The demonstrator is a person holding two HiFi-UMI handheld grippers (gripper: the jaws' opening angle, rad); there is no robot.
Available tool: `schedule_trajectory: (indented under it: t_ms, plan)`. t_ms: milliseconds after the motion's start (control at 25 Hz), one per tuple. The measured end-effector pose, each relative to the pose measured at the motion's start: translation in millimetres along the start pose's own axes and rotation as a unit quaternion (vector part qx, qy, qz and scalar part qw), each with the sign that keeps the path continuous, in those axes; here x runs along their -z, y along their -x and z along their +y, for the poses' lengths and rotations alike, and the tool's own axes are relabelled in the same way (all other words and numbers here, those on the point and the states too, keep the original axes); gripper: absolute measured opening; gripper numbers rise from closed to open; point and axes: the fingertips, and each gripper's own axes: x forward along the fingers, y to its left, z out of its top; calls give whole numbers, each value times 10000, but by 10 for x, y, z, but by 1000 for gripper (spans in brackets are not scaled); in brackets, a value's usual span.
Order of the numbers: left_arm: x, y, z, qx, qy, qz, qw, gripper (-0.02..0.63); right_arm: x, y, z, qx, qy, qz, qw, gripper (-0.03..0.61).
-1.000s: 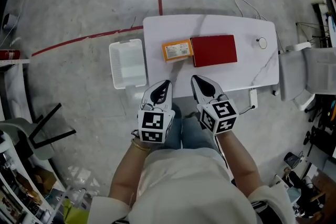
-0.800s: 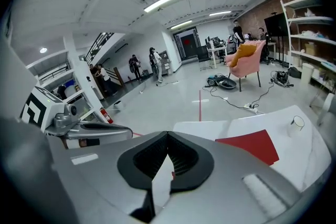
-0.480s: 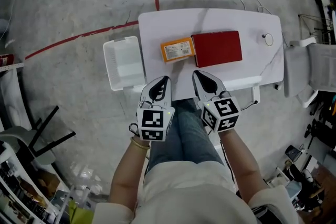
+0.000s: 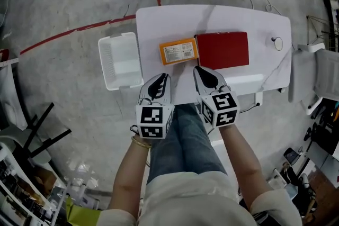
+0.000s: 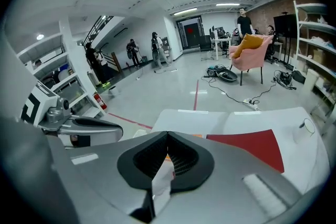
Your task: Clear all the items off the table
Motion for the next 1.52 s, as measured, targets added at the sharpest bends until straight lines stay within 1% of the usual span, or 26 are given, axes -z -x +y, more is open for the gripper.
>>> schedule_trajectory:
  t_ms: [80, 160, 280, 480, 720, 840, 960, 1040, 1160, 1240, 1360, 1520]
  plan:
    - [38, -102, 45, -16, -15, 33, 10000, 48, 65, -115, -58, -11, -27, 109, 9999, 0]
    - [66, -200, 82, -18, 16, 66, 10000, 83, 128, -223, -102, -77, -55, 231, 9997, 63]
    - [118, -340, 136, -44, 65, 156, 9998, 124, 194, -363, -188, -79, -40, 354, 9993, 79]
    - [266, -586, 265, -107, 229, 362, 9990, 204, 276, -648, -348, -47, 41, 496, 9987, 153]
    - [446, -837, 426, -265, 494, 446, 9974, 224, 448, -960, -505, -60, 23, 688, 9976, 229]
    - [526, -978, 467, -247, 631, 495, 9965, 253, 556, -1098, -563, -101, -20, 823, 9966, 272]
    - [584, -1130, 486, -196, 708, 530, 9959, 293, 620, -1220, -612, -149, -39, 881, 9960, 285]
    - [622, -1216, 491, -116, 768, 564, 9954, 308, 643, -1294, -631, -203, -77, 881, 9959, 285]
    - [683, -1328, 486, 8, 880, 629, 9941, 321, 667, -1390, -658, -315, -196, 858, 9956, 285]
    - [718, -1375, 483, 18, 928, 637, 9936, 325, 684, -1429, -691, -329, -237, 840, 9956, 288]
    - [772, -1449, 504, 21, 999, 658, 9928, 338, 690, -1483, -725, -323, -198, 825, 9959, 289]
    - [860, -1527, 506, 159, 1128, 727, 9908, 348, 685, -1526, -696, -360, -123, 768, 9963, 296]
